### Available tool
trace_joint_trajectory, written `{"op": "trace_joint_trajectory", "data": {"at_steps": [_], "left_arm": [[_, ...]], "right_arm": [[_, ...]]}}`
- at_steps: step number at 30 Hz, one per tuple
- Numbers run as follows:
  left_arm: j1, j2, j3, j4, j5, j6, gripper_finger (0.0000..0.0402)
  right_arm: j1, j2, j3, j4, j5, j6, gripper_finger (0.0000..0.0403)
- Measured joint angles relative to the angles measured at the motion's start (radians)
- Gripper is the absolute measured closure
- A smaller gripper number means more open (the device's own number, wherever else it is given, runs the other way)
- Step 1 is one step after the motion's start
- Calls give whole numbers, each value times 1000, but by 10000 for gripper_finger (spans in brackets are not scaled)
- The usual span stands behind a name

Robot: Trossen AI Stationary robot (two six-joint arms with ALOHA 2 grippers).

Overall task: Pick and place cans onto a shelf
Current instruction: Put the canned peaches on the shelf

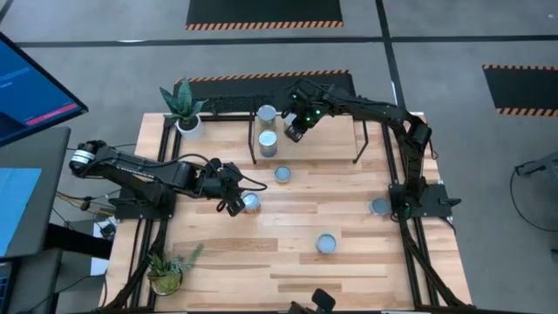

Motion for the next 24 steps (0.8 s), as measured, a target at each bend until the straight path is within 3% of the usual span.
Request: {"op": "trace_joint_trajectory", "data": {"at_steps": [11, 17, 24], "left_arm": [[0, 0, 0, 0, 0, -3, 239], [0, 0, 0, 2, -4, -31, 239], [0, 0, 0, 9, -33, -27, 239]], "right_arm": [[40, -13, 38, 27, -7, 26, 337], [118, -61, 151, -151, -32, 109, 337], [207, -162, 191, -282, -33, 186, 337]]}}
